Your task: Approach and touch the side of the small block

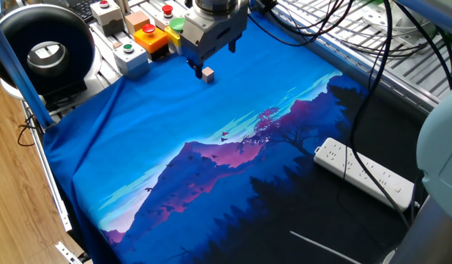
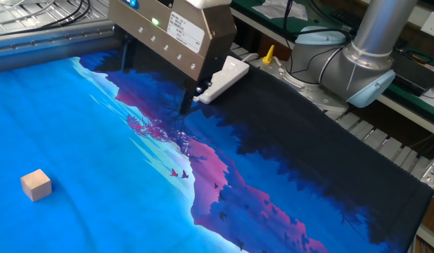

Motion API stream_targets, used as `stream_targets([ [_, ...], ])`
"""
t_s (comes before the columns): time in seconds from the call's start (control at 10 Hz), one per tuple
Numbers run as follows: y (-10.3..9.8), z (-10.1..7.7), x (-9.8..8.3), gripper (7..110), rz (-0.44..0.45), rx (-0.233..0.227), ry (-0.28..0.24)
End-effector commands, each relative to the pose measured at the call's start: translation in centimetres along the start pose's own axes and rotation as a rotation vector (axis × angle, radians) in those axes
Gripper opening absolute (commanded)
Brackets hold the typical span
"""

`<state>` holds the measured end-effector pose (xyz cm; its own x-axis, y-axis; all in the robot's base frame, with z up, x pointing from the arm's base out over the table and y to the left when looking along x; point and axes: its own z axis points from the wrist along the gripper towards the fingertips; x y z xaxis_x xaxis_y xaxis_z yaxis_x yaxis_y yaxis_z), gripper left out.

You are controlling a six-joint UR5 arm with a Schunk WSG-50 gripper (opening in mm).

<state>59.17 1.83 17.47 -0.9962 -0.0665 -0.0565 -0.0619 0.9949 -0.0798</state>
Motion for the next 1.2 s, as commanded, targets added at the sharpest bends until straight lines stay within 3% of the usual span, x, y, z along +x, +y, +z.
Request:
stream_targets([
  [0.0, 0.52, -0.06, -0.60, 44, 0.041, -0.023, -0.022],
  [1.1, 0.17, 0.14, -0.59, 44, 0.039, -0.021, -0.025],
])
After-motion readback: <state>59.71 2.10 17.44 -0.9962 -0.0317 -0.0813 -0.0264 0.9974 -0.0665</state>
